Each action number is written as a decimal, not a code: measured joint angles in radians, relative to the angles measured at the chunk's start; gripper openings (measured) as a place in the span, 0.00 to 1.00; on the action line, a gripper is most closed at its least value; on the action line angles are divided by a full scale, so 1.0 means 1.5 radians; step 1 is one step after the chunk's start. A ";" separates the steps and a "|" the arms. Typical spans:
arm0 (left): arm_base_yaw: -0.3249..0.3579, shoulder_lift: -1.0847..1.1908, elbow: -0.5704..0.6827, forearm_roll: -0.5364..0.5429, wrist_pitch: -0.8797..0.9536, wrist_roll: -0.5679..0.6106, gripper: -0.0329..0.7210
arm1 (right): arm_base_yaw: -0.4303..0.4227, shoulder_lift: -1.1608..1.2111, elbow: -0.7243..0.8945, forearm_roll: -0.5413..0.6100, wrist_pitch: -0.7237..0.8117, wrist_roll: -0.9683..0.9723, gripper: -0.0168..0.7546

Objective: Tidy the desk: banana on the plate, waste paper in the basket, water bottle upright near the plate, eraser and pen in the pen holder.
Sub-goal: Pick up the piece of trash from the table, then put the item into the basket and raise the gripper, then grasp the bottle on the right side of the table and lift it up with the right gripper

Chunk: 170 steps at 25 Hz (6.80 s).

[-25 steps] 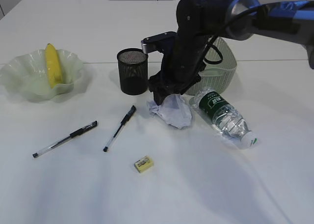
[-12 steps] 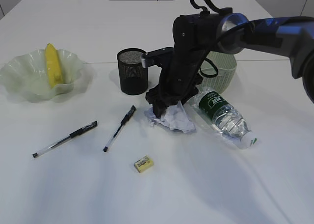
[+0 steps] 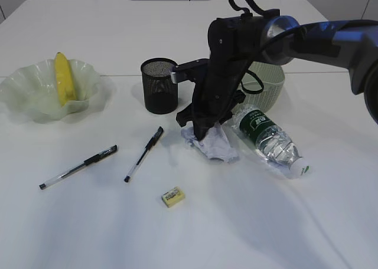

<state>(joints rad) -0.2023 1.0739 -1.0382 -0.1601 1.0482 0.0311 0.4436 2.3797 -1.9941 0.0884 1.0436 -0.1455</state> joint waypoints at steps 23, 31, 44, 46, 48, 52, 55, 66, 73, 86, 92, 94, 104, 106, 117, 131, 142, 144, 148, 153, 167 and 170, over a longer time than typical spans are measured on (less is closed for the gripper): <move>0.000 0.000 0.000 0.027 0.000 0.000 0.51 | 0.035 -0.113 -0.035 -0.018 0.114 0.006 0.05; 0.000 0.000 0.000 0.028 0.000 0.000 0.51 | -0.002 -0.167 -0.046 -0.070 0.082 0.037 0.05; 0.000 0.000 0.000 0.028 -0.009 0.000 0.51 | -0.161 -0.160 -0.055 -0.052 -0.180 0.085 0.05; 0.000 0.000 0.000 0.026 -0.009 0.000 0.51 | -0.161 -0.142 -0.063 -0.034 -0.210 0.087 0.05; 0.000 0.000 0.000 0.023 -0.009 0.000 0.51 | -0.161 -0.111 -0.074 -0.015 -0.236 0.087 0.05; 0.000 0.000 0.000 0.023 -0.011 0.000 0.51 | -0.161 -0.042 -0.102 -0.004 -0.285 0.084 0.05; 0.000 0.000 0.000 0.023 -0.024 0.000 0.51 | -0.161 -0.006 -0.132 -0.003 -0.293 0.081 0.05; 0.000 0.000 0.000 0.023 -0.045 0.000 0.51 | -0.161 0.010 -0.141 -0.011 -0.302 0.081 0.30; 0.000 0.000 0.000 0.023 -0.042 0.000 0.51 | -0.161 0.010 -0.141 -0.012 -0.289 0.081 0.61; 0.000 0.000 0.000 0.023 -0.028 0.000 0.51 | -0.162 -0.005 -0.217 -0.023 -0.131 0.088 0.62; 0.000 0.000 0.000 0.026 -0.017 0.000 0.51 | -0.162 -0.072 -0.223 -0.031 -0.070 0.111 0.62; 0.000 0.000 0.000 0.026 -0.015 0.000 0.51 | -0.162 -0.086 -0.225 -0.032 -0.008 0.112 0.62; 0.000 0.000 0.000 0.030 -0.015 0.000 0.51 | -0.159 -0.147 -0.215 -0.012 0.133 0.115 0.62; 0.000 0.000 0.000 0.030 -0.014 0.000 0.51 | -0.158 -0.170 -0.198 -0.008 0.134 0.115 0.62; 0.000 0.000 0.000 0.030 -0.008 0.000 0.51 | -0.158 -0.366 0.127 -0.005 0.120 0.113 0.62; 0.000 0.000 0.000 0.016 -0.007 0.000 0.50 | -0.158 -0.523 0.603 -0.035 -0.170 -0.016 0.62; 0.000 0.000 0.000 0.016 -0.009 0.000 0.49 | -0.158 -0.472 0.603 -0.031 -0.267 -0.068 0.62; 0.000 0.000 0.000 0.016 -0.011 0.000 0.49 | -0.158 -0.442 0.595 -0.016 -0.267 -0.092 0.62; 0.000 0.000 0.000 0.016 -0.011 0.000 0.49 | -0.158 -0.386 0.556 -0.007 -0.267 -0.120 0.62; 0.000 0.000 0.000 0.016 -0.011 0.000 0.49 | -0.158 -0.331 0.497 -0.007 -0.237 -0.155 0.62; 0.000 0.000 0.000 0.016 -0.014 0.000 0.49 | -0.158 -0.304 0.470 -0.025 -0.140 -0.154 0.62; 0.000 0.000 0.000 0.016 -0.016 0.000 0.49 | -0.158 -0.304 0.484 -0.025 -0.140 -0.151 0.62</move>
<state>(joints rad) -0.2023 1.0739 -1.0382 -0.1368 1.0248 0.0311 0.2067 1.9242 -1.2683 0.0504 0.8330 -0.3719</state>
